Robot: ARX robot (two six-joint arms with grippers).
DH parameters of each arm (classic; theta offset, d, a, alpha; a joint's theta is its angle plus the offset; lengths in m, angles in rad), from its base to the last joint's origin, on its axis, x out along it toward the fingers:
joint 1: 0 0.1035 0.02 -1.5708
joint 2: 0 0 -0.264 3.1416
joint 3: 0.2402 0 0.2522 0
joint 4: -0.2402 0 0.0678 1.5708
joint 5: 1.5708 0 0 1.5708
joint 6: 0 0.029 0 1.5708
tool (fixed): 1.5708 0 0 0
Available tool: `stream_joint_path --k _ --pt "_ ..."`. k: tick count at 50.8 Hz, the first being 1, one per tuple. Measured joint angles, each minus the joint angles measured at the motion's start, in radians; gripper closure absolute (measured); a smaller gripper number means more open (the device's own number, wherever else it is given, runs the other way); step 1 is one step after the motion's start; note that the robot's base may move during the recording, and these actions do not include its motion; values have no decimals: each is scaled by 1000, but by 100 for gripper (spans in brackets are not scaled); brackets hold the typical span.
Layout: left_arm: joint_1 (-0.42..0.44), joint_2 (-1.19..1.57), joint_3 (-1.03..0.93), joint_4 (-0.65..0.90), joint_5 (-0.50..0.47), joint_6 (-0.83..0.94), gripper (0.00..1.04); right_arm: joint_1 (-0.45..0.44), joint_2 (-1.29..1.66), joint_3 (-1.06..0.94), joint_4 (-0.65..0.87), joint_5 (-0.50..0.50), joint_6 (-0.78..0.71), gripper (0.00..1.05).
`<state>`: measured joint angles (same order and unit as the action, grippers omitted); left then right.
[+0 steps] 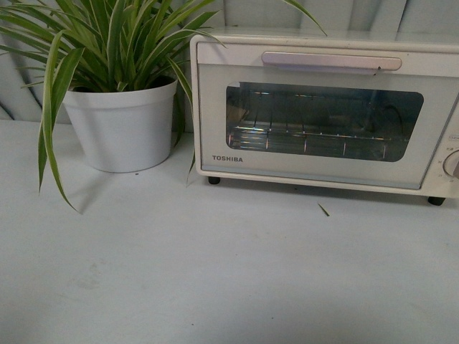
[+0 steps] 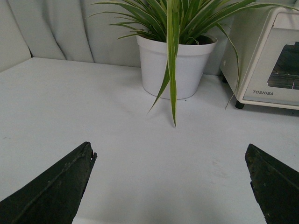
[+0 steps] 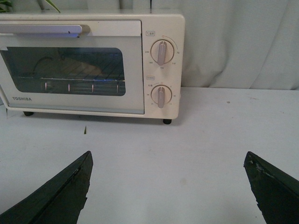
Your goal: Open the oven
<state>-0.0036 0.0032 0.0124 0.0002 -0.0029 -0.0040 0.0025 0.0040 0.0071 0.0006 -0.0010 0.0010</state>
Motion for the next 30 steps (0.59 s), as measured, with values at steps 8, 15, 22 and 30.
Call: stream_joint_path --k 8,15,22,30 --pt "0 0 0 0 0 0 6 0 0 0 0 0 0 9" --pt "0 0 0 0 0 0 6 0 0 0 0 0 0 9" --pt "0 0 0 0 0 0 6 0 0 0 0 0 0 9" --pt "0 0 0 0 0 0 6 0 0 0 0 0 0 9"
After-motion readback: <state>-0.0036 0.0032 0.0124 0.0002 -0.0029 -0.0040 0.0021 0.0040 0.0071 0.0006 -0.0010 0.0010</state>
